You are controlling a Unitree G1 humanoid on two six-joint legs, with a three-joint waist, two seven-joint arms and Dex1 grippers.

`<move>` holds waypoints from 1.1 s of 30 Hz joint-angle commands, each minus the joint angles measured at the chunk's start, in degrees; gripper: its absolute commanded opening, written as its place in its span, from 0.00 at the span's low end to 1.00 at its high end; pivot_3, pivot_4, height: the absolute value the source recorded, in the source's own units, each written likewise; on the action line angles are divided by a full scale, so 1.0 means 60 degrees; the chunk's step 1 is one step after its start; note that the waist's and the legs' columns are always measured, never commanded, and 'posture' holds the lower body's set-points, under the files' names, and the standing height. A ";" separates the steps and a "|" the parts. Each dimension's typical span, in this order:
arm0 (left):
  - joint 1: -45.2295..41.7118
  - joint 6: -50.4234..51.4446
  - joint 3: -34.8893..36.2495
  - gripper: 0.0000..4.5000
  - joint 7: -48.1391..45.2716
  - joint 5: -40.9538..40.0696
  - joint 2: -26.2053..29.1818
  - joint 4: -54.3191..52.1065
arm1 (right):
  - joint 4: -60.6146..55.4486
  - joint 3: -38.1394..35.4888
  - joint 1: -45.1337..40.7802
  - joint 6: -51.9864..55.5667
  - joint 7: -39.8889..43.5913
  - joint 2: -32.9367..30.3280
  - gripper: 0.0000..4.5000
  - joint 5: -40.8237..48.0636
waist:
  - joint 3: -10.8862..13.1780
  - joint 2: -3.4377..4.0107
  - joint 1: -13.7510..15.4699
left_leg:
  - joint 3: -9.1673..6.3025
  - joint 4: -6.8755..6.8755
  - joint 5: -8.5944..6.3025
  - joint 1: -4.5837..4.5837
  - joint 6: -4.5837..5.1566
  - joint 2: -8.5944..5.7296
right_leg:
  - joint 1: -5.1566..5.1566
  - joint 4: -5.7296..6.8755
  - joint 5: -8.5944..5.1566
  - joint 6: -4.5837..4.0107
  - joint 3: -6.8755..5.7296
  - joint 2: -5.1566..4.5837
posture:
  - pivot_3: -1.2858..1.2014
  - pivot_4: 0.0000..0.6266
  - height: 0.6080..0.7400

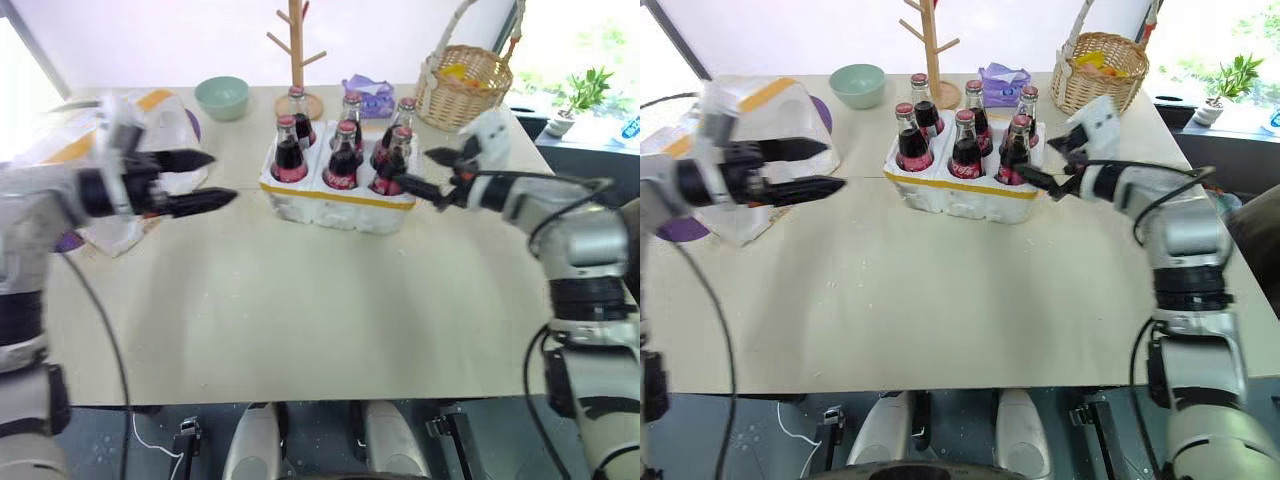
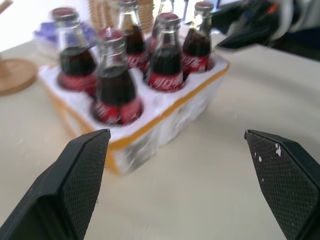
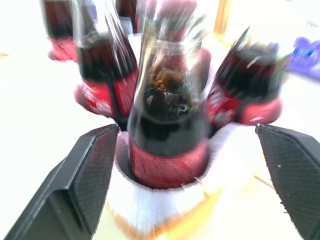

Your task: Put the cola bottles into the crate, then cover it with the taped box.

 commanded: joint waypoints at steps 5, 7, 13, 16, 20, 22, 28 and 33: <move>0.1705 -0.1729 0.1024 1.00 -0.3174 0.1181 0.3330 0.4010 | -0.1187 -0.1262 -0.0437 0.1208 0.1961 -0.2099 0.99 0.1829 | -0.0003 -0.0007 -0.0038 | 0.0022 -0.0067 0.0001 0.0056 -0.0007 0.0005 | -0.0001 -0.0003 -0.0055 -0.0096 -0.0001 -0.0001 | 0.52 0.24 1.00; 0.1838 -0.3006 0.0292 1.00 -0.3487 0.2190 0.4017 0.5557 | -0.1232 -0.1343 -0.0616 0.1269 0.2173 -0.2233 0.99 0.2113 | -0.0003 -0.0006 -0.0043 | 0.0039 -0.0082 0.0002 0.0061 -0.0009 0.0008 | -0.0014 -0.0001 -0.0066 -0.0116 0.0003 -0.0006 | 0.52 0.24 1.00; -0.0962 -0.6137 -0.2391 1.00 -0.2709 0.5267 0.3828 0.8724 | -0.1570 -0.1019 -0.0385 0.0956 0.2215 -0.2046 0.99 0.2115 | -0.0011 -0.0019 0.0090 | 0.0049 -0.0083 0.0003 0.0044 -0.0012 0.0011 | -0.0027 0.0000 -0.0069 -0.0121 0.0001 -0.0009 | 0.52 0.24 1.00; -0.2883 -0.6761 -0.3365 1.00 -0.2330 0.6482 0.3100 1.0058 | -0.1525 -0.0952 -0.0350 0.0875 0.2152 -0.1945 0.99 0.2086 | -0.0013 -0.0022 0.0160 | 0.0060 -0.0054 0.0004 0.0008 -0.0013 0.0009 | -0.0040 0.0000 -0.0064 -0.0115 0.0001 -0.0013 | 0.52 0.24 1.00; -0.4939 -0.7162 -0.4182 1.00 -0.1671 0.7671 0.2043 1.1462 | -0.1525 -0.0889 -0.0404 0.0881 0.2004 -0.1852 0.99 0.2110 | -0.0016 -0.0036 0.0284 | 0.0062 -0.0027 0.0006 -0.0006 -0.0011 0.0009 | -0.0042 0.0011 -0.0037 -0.0067 0.0000 -0.0010 | 0.52 0.24 1.00; -0.5424 -0.7379 -0.4463 1.00 -0.1404 0.8103 0.1636 1.1920 | -0.1614 -0.0930 -0.0345 0.0941 0.1899 -0.1824 0.99 0.2158 | -0.0015 -0.0036 0.0272 | 0.0061 -0.0013 0.0005 -0.0022 -0.0010 0.0010 | -0.0050 0.0009 -0.0032 -0.0058 0.0000 -0.0010 | 0.52 0.24 1.00; -0.6054 -0.7411 -0.4718 1.00 -0.0711 0.8788 0.0789 1.2629 | -0.2082 -0.1277 0.0109 0.1183 0.1483 -0.1888 0.99 0.2332 | -0.0013 -0.0040 0.0237 | 0.0054 0.0021 0.0002 -0.0071 -0.0004 0.0011 | -0.0081 0.0014 -0.0026 -0.0045 -0.0001 -0.0010 | 0.52 0.24 1.00; -0.6041 -0.7297 -0.4590 0.72 -0.0559 0.8957 0.0512 1.2815 | -0.2401 -0.1709 0.0394 0.1454 0.1140 -0.2023 1.00 0.2647 | -0.0012 -0.0041 0.0242 | 0.0050 0.0035 0.0002 -0.0076 -0.0004 0.0011 | -0.0081 0.0017 -0.0024 -0.0043 -0.0001 -0.0011 | 0.52 0.24 1.00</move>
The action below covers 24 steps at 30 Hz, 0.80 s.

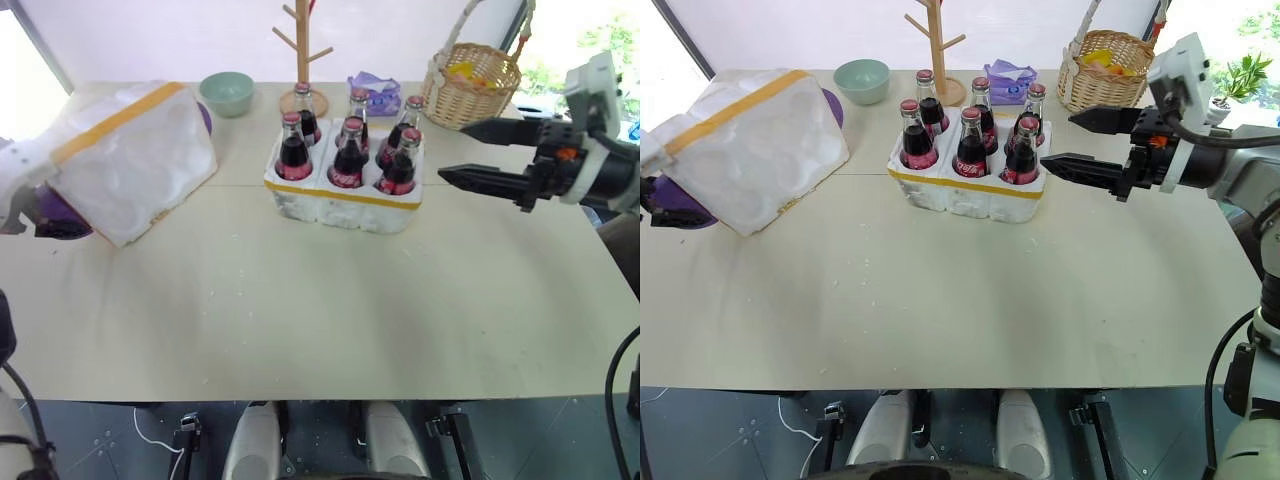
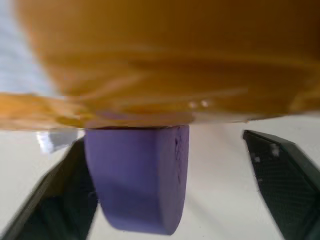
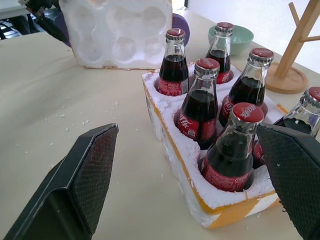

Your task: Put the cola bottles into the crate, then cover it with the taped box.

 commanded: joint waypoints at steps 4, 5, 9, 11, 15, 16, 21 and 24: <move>-0.0292 0.0132 0.0185 0.23 0.0020 0.0141 -0.0130 0.0102 | -0.0748 -0.0978 0.0460 0.0175 -0.0454 -0.0413 1.00 0.0335 | 0.0000 0.0000 0.0039 | -0.0005 0.0004 0.0000 0.0000 0.0000 0.0000 | 0.0005 0.0000 0.0001 0.0001 -0.0001 0.0000 | 0.52 0.24 1.00; -0.0322 0.0090 0.0170 0.14 -0.0031 0.0172 -0.0163 0.0089 | -0.0814 -0.1033 0.0580 0.0187 -0.0474 -0.0464 1.00 0.0356 | 0.0000 -0.0001 0.0048 | -0.0008 0.0006 0.0000 0.0002 0.0000 -0.0001 | 0.0010 0.0001 0.0001 0.0001 -0.0002 0.0000 | 0.52 0.24 1.00; -0.0546 -0.0262 0.0278 0.08 0.0251 0.0186 -0.0267 -0.0027 | -0.0910 -0.1255 0.1025 0.0546 -0.0442 -0.0741 1.00 0.0631 | 0.0000 -0.0001 0.0053 | -0.0013 0.0018 0.0000 0.0002 0.0000 -0.0003 | 0.0019 0.0001 0.0003 0.0005 -0.0003 -0.0001 | 0.52 0.24 1.00; -0.0645 -0.1126 0.0460 0.08 0.0677 0.0047 -0.0363 -0.0208 | -0.1025 -0.1437 0.1376 0.0555 -0.0358 -0.0890 1.00 0.0673 | -0.0001 -0.0003 0.0063 | -0.0023 0.0023 0.0000 -0.0001 0.0000 -0.0004 | 0.0024 0.0001 0.0005 0.0008 -0.0006 -0.0001 | 0.52 0.24 1.00; -0.1199 -0.2325 0.1356 0.08 0.2069 -0.0756 -0.1043 -0.0688 | -0.1189 -0.1754 0.1846 0.0363 -0.0824 -0.0861 1.00 0.0465 | 0.0008 -0.0029 0.0066 | -0.0029 0.0036 0.0000 -0.0009 0.0000 -0.0004 | 0.0026 0.0000 0.0012 0.0019 -0.0007 0.0000 | 0.52 0.24 1.00; -0.1308 -0.2650 0.1549 0.08 0.2517 -0.0903 -0.1252 -0.0838 | -0.1208 -0.1833 0.1887 0.0399 -0.0939 -0.0800 1.00 0.0537 | 0.0008 -0.0030 0.0063 | -0.0033 0.0042 0.0000 -0.0014 0.0000 -0.0004 | 0.0026 0.0000 0.0016 0.0024 -0.0010 0.0000 | 0.52 0.24 1.00; -0.1566 -0.4322 0.1888 0.08 0.4283 -0.1159 -0.2389 -0.2044 | -0.1523 -0.2120 0.2184 0.0632 -0.1343 -0.0568 1.00 0.0988 | 0.0007 -0.0030 0.0023 | -0.0032 0.0042 0.0000 -0.0009 0.0001 -0.0008 | 0.0030 0.0001 0.0034 0.0056 -0.0006 -0.0001 | 0.52 0.24 1.00; -0.1569 -0.5264 0.1592 0.08 0.4906 -0.0844 -0.2809 -0.2605 | -0.1645 -0.2088 0.2304 0.0600 -0.1544 -0.0468 1.00 0.1067 | 0.0007 -0.0029 0.0009 | -0.0032 0.0039 0.0000 -0.0002 0.0001 -0.0007 | 0.0030 0.0009 0.0035 0.0057 -0.0007 0.0003 | 0.52 0.24 1.00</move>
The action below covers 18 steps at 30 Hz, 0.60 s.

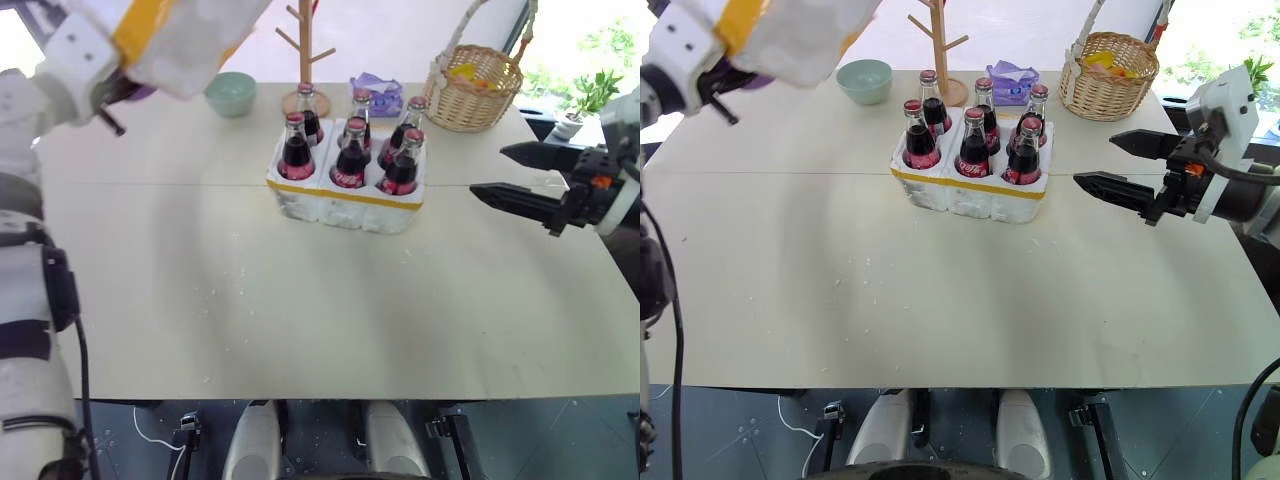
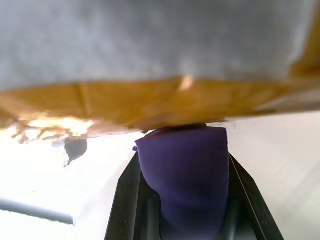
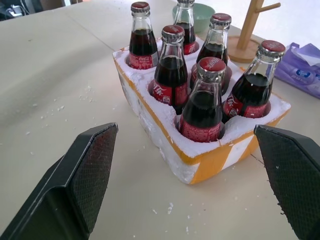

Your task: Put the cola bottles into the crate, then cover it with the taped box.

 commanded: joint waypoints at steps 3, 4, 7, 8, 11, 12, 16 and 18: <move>-0.0204 -0.2684 -0.1189 0.08 0.2245 0.1821 -0.0125 -0.1119 | -0.0378 -0.0375 0.0042 -0.0058 -0.0400 0.0166 1.00 0.0358 | 0.0000 0.0000 -0.0027 | 0.0002 0.0000 0.0000 0.0000 0.0000 -0.0001 | 0.0000 -0.0001 0.0001 0.0001 0.0002 0.0001 | 0.52 0.24 1.00; -0.0214 -0.3104 -0.1559 0.08 0.2781 0.2361 -0.0170 -0.1143 | -0.0393 -0.0435 0.0072 -0.0048 -0.0452 0.0180 1.00 0.0415 | 0.0000 0.0001 -0.0013 | 0.0002 0.0001 0.0000 0.0000 0.0000 -0.0001 | 0.0000 0.0000 0.0002 0.0002 0.0003 0.0001 | 0.52 0.24 1.00; -0.0390 -0.3621 -0.2353 0.08 0.4254 0.3507 -0.0386 -0.0858 | -0.0436 -0.0547 0.0111 -0.0010 -0.0638 0.0211 1.00 0.0588 | -0.0001 0.0002 0.0027 | 0.0001 0.0002 0.0000 0.0005 0.0000 -0.0003 | 0.0008 -0.0001 0.0004 0.0006 0.0003 0.0001 | 0.52 0.24 1.00; -0.0454 -0.3741 -0.2628 0.08 0.4758 0.3910 -0.0438 -0.0762 | -0.0454 -0.0573 0.0129 -0.0007 -0.0688 0.0214 1.00 0.0623 | -0.0001 0.0002 0.0027 | 0.0001 0.0004 0.0000 0.0004 0.0000 -0.0004 | 0.0009 -0.0001 0.0005 0.0007 0.0004 0.0000 | 0.52 0.24 1.00; -0.0653 -0.3813 -0.3527 0.08 0.6273 0.5183 -0.0609 -0.0466 | -0.0525 -0.0677 0.0241 0.0002 -0.0835 0.0196 1.00 0.0740 | -0.0001 0.0000 0.0036 | 0.0001 0.0008 0.0000 -0.0001 0.0000 -0.0006 | 0.0009 -0.0006 0.0007 0.0011 0.0006 -0.0001 | 0.52 0.24 1.00; -0.0705 -0.3778 -0.3916 0.08 0.6857 0.5699 -0.0693 -0.0384 | -0.0573 -0.0745 0.0301 0.0018 -0.0879 0.0185 1.00 0.0792 | -0.0001 -0.0001 0.0039 | 0.0001 0.0008 0.0000 -0.0003 0.0000 -0.0006 | 0.0009 -0.0007 0.0007 0.0011 0.0006 -0.0001 | 0.52 0.24 1.00; -0.0868 -0.3789 -0.4521 0.08 0.8312 0.6352 -0.1171 0.0090 | -0.0726 -0.0958 0.0498 0.0069 -0.1049 0.0168 1.00 0.0979 | -0.0004 -0.0002 0.0057 | -0.0002 0.0007 0.0000 0.0000 0.0000 -0.0009 | 0.0013 -0.0007 0.0007 0.0012 0.0006 -0.0003 | 0.52 0.24 1.00; -0.0975 -0.3906 -0.4823 0.08 0.8862 0.6665 -0.1352 0.0270 | -0.0788 -0.1020 0.0603 0.0075 -0.1113 0.0163 1.00 0.1009 | -0.0004 -0.0003 0.0051 | -0.0003 0.0008 0.0000 0.0001 0.0000 -0.0010 | 0.0016 -0.0008 0.0007 0.0012 0.0005 -0.0003 | 0.52 0.24 1.00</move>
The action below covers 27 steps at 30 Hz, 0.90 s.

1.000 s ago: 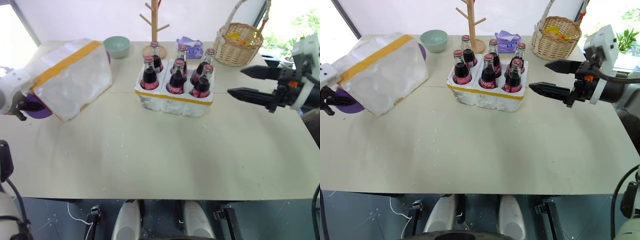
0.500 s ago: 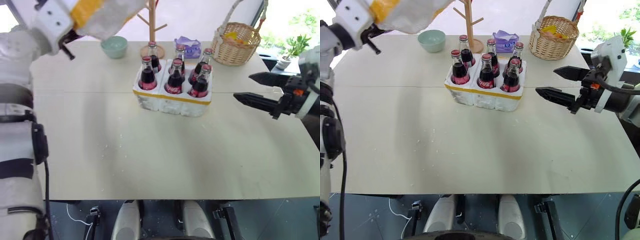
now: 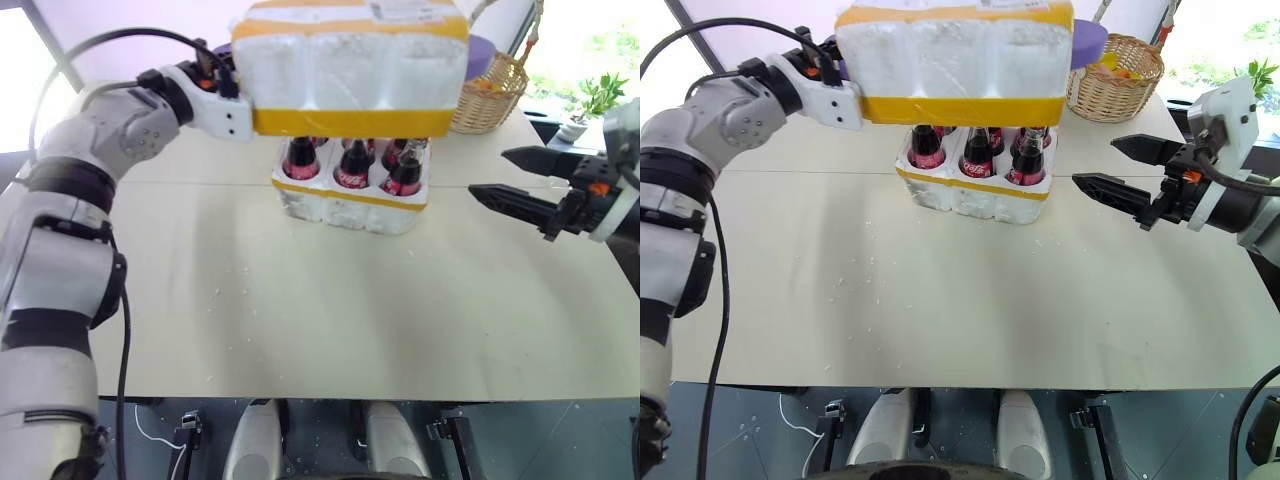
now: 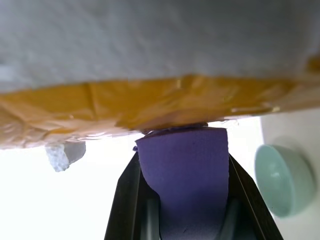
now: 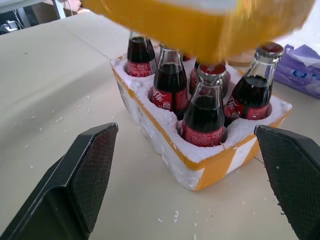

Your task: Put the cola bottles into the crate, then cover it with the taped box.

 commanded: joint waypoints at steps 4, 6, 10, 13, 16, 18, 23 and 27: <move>-0.0635 -0.0258 -0.0866 0.08 0.1679 0.0927 -0.0406 0.0438 | -0.0401 -0.0592 0.0366 -0.0056 -0.0172 -0.0130 1.00 0.0261 | 0.0000 -0.0001 -0.0005 | -0.0002 0.0000 0.0000 0.0000 0.0000 0.0000 | 0.0000 0.0000 0.0000 0.0000 0.0000 0.0000 | 0.52 0.24 1.00; -0.0740 -0.0270 -0.1075 0.08 0.1943 0.1124 -0.0434 0.0580 | -0.0431 -0.0655 0.0451 -0.0067 -0.0240 -0.0126 1.00 0.0303 | 0.0000 -0.0002 -0.0005 | -0.0002 0.0000 0.0000 0.0000 0.0000 -0.0001 | 0.0000 -0.0001 0.0000 0.0000 0.0000 0.0000 | 0.52 0.24 1.00; -0.0785 -0.0178 -0.1521 0.08 0.2349 0.1506 -0.0370 0.0923 | -0.0543 -0.0782 0.0692 -0.0107 -0.0319 -0.0088 1.00 0.0379 | -0.0001 -0.0001 -0.0016 | -0.0002 0.0000 0.0000 0.0002 0.0000 -0.0002 | 0.0001 -0.0001 0.0000 0.0000 0.0000 0.0000 | 0.52 0.24 1.00; -0.0753 -0.0210 -0.1602 0.08 0.2331 0.1450 -0.0338 0.1131 | -0.0667 -0.0834 0.0981 -0.0185 -0.0289 -0.0085 1.00 0.0336 | 0.0000 -0.0003 -0.0021 | -0.0004 -0.0001 0.0000 -0.0001 0.0000 -0.0001 | -0.0002 -0.0001 0.0000 0.0000 0.0000 0.0002 | 0.52 0.24 1.00; -0.0642 -0.0341 -0.1587 0.08 0.2171 0.1283 -0.0364 0.1222 | -0.0637 -0.0838 0.1049 -0.0247 -0.0340 -0.0075 1.00 0.0353 | 0.0000 -0.0003 -0.0039 | -0.0003 -0.0001 0.0000 -0.0001 0.0000 -0.0001 | -0.0003 -0.0001 0.0000 0.0000 0.0000 0.0001 | 0.52 0.24 1.00; -0.0535 -0.0480 -0.1426 0.19 0.1896 0.1033 -0.0376 0.1279 | -0.0601 -0.0808 0.1020 -0.0262 -0.0367 -0.0090 1.00 0.0376 | 0.0000 -0.0003 -0.0038 | -0.0003 -0.0001 0.0000 0.0001 0.0000 -0.0001 | -0.0003 0.0000 0.0000 0.0000 0.0000 0.0002 | 0.52 0.24 1.00; -0.0214 -0.0723 -0.1563 0.74 0.1863 0.1076 -0.0167 0.1128 | -0.0441 -0.0628 0.0784 -0.0291 -0.0472 -0.0058 1.00 0.0398 | 0.0000 -0.0003 -0.0034 | -0.0003 -0.0001 0.0000 0.0000 0.0000 -0.0001 | -0.0003 0.0000 0.0000 0.0000 0.0000 0.0001 | 0.52 0.24 1.00; 0.0156 -0.1305 -0.1653 0.84 0.2127 0.1187 0.0276 0.0833 | -0.0338 -0.0493 0.0612 -0.0291 -0.0519 -0.0010 1.00 0.0376 | 0.0000 -0.0003 -0.0037 | -0.0003 -0.0002 0.0000 0.0001 0.0000 -0.0001 | -0.0003 0.0001 0.0000 0.0000 0.0000 0.0002 | 0.52 0.24 1.00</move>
